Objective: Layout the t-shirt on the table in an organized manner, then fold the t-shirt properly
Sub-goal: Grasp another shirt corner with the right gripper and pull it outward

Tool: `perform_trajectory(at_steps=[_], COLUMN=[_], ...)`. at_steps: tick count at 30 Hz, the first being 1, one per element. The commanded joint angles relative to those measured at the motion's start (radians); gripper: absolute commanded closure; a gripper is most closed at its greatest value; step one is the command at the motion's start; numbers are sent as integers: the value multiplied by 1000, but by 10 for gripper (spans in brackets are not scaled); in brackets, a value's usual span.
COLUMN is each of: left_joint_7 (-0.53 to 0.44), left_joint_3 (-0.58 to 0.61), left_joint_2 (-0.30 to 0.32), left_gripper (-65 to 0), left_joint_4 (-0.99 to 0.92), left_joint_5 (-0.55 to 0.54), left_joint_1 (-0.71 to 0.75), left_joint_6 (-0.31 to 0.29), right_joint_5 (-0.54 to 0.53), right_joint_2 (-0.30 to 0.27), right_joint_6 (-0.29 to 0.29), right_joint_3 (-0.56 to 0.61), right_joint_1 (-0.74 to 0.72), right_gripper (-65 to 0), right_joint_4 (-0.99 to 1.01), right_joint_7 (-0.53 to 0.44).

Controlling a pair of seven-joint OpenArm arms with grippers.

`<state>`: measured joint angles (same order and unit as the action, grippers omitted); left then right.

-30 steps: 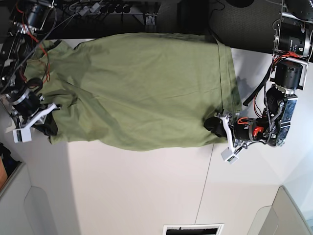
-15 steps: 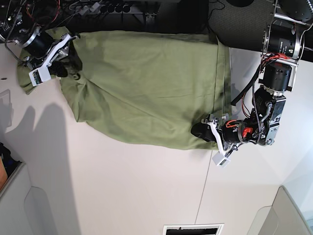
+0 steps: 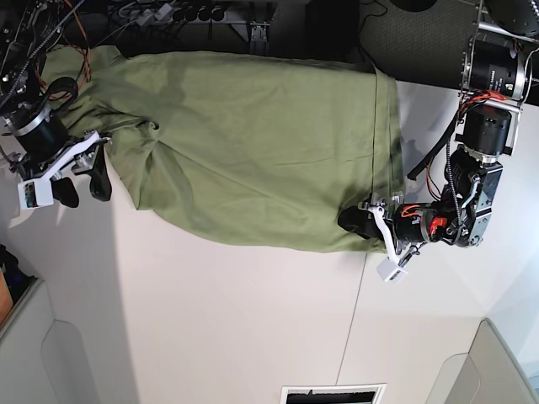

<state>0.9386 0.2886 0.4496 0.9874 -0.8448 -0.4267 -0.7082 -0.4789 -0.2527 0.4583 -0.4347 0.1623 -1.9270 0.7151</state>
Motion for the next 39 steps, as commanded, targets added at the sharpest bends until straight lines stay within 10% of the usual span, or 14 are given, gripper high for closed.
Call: perform_trajectory(at_steps=[1,7,15,18,38,39], left_joint_7=[31,31,30,29,30,30], left_joint_3=[-1,-1,-1,-1,-1,-1], left_joint_2=[14,14,13,13,16,16], left_gripper=[-330,-330,-330,-330,-330,-330], left_joint_4=[3,3,3,3,3,3], left_joint_5=[25,23,23,23,55,53], left_joint_1=[-14,-13,-14,-14,-14,-14], left_joint_6=[10,10,10,10,10,10], right_joint_5=[-8,-66,-116,-115,41,54], right_joint_2=[-11,-11,-11,-11,-19,-19], right_joint_6=[2,87,96,96,89,87], right_joint_3=[-5,31,86,88,-28,-28], right_joint_1=[-19,-68,-65,-65,-373,-383], right_gripper=[-346,-166,-137,0,0,-80], right_joint_4=[35,311,361,361,299,299], right_joint_7=[-16,-16,-8,-8,-38,-39])
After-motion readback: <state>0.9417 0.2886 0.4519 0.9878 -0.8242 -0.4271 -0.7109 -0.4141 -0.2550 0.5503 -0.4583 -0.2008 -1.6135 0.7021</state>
